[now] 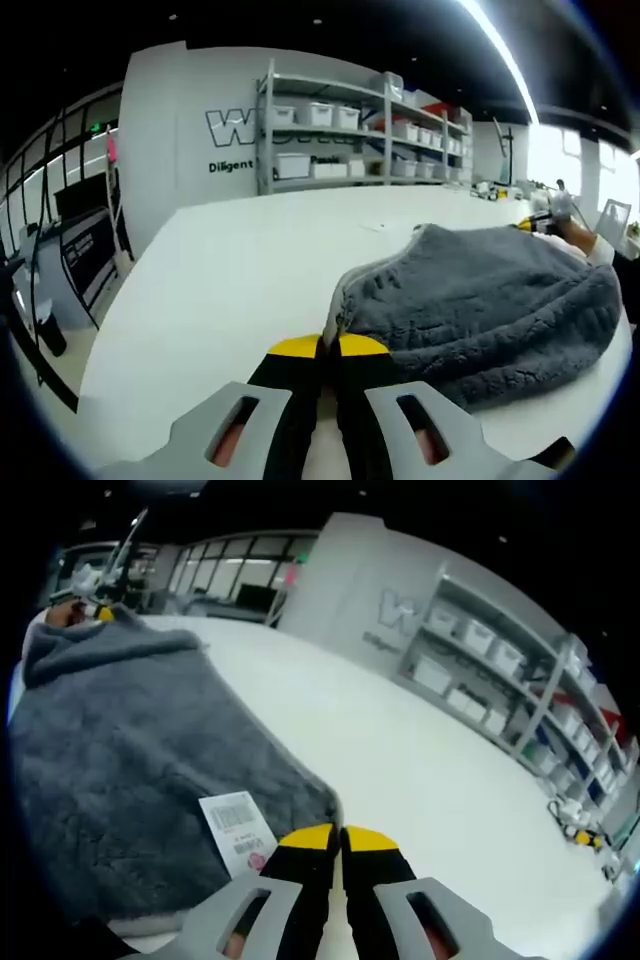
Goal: Open the folded towel by lifting each exposed corner and separating the folded layers until the towel lies flat within the target outline without major curled edges
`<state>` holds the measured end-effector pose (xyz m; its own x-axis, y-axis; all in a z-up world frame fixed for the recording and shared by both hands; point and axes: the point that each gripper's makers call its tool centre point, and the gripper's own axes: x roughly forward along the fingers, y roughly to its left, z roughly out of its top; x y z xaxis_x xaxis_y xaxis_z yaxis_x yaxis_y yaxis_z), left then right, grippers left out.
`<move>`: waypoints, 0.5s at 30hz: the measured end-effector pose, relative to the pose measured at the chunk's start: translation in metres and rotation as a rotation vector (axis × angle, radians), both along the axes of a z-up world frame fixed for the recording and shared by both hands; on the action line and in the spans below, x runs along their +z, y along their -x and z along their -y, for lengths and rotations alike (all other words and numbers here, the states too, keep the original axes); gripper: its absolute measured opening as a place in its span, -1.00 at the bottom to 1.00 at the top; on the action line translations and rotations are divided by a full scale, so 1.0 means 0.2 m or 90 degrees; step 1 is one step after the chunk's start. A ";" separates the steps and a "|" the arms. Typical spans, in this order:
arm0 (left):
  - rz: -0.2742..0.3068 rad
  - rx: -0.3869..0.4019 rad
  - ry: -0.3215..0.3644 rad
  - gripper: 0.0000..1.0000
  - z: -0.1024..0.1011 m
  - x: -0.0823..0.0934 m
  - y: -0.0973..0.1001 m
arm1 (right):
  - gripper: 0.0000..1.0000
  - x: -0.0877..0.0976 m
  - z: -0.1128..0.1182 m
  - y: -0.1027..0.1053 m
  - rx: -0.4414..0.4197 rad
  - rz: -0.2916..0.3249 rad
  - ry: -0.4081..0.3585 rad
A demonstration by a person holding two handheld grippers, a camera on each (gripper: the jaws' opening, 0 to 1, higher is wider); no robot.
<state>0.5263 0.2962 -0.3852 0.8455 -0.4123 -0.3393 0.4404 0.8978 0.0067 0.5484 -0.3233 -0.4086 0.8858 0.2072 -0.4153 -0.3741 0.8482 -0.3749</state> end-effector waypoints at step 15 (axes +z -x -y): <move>0.010 0.019 0.001 -0.95 -0.01 0.03 0.04 | -1.00 0.00 0.05 0.02 -0.008 -0.001 -0.001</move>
